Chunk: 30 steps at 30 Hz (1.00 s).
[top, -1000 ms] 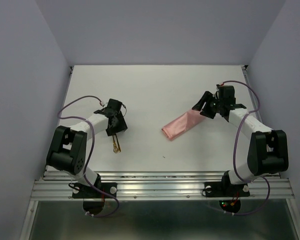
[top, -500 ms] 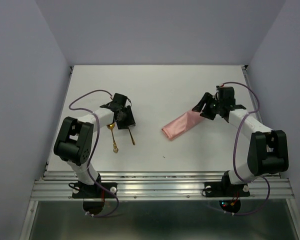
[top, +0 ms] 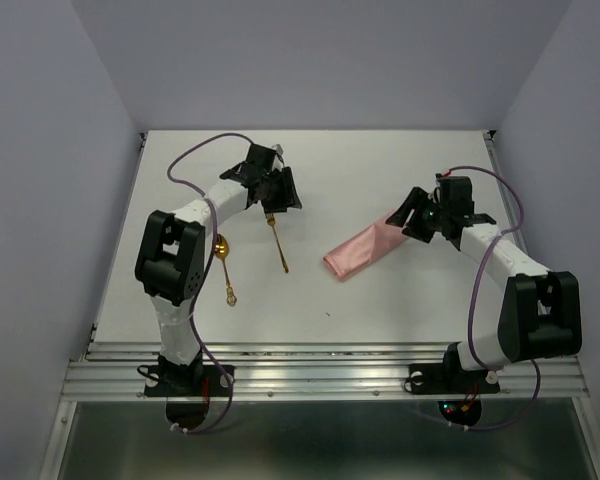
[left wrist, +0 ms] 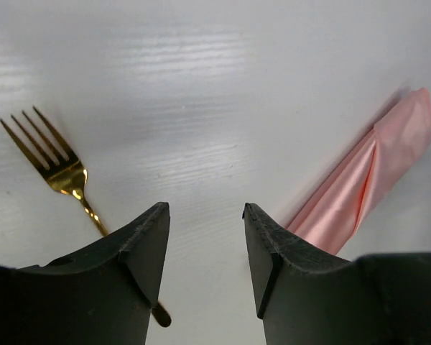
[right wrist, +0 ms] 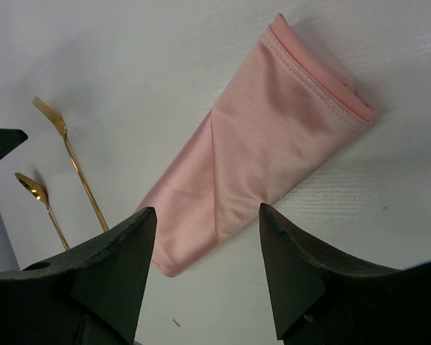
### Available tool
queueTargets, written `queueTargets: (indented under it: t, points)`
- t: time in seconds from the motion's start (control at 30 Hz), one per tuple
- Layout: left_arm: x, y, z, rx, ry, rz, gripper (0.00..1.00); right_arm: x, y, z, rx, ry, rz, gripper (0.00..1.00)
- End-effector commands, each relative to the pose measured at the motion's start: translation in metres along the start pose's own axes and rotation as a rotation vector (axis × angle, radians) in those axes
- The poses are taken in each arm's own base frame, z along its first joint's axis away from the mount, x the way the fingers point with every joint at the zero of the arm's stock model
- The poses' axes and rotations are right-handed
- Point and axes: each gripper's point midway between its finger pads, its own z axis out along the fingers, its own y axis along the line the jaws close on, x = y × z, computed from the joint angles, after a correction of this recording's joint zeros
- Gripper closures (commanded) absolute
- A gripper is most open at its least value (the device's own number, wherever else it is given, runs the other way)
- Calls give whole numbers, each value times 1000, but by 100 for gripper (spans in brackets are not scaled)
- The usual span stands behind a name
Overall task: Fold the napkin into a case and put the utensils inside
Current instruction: Move the fork to the center of the board.
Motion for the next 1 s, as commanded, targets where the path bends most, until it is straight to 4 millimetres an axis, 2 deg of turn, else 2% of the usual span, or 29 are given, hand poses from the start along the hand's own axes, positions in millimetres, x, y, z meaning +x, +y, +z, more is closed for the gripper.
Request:
queueTargets:
  t: [0.0, 0.1, 0.2, 0.37, 0.47, 0.5, 0.53, 0.57, 0.6, 0.7, 0.77, 0.8, 0.9, 0.97]
  points:
    - [-26, -11, 0, 0, -29, 99, 43, -4, 1, -7, -1, -30, 5, 35]
    - [-25, 2, 21, -53, 12, 133, 43, -4, 2, -8, -6, -31, 5, 35]
    - [-15, 20, 43, -104, 69, 134, 43, -5, 4, -9, -10, -32, 4, 35]
    - [-16, 35, 55, -151, 70, 99, 43, -5, 3, -11, -6, -35, -1, 35]
    - [-17, 51, 46, -208, 63, 62, 43, -3, 2, -11, -2, -32, -1, 35]
    - [-11, 65, 44, -252, 64, 44, 43, -1, 0, -10, -1, -27, 1, 35]
    - [-10, 71, 40, -268, 53, 26, 43, -1, 0, -10, -1, -27, 2, 35]
    - [-19, 76, 30, -270, 14, -4, 43, 0, 0, -9, -1, -24, 2, 35]
    - [-4, 91, 28, -293, 40, -26, 43, 1, -1, -9, -1, -20, 3, 35]
    - [13, 113, 16, -332, 57, -53, 43, 1, 0, -8, -6, -21, 5, 35]
    - [21, 118, 9, -350, 64, -49, 43, -1, 1, -8, -11, -22, 3, 35]
    - [33, 125, 7, -370, 86, -51, 43, -2, 2, -8, -12, -25, 4, 35]
    - [50, 133, -5, -391, 104, -47, 43, -2, 3, -8, -16, -24, 2, 35]
    - [54, 132, -17, -393, 97, -39, 43, -3, 4, -8, -17, -27, 1, 35]
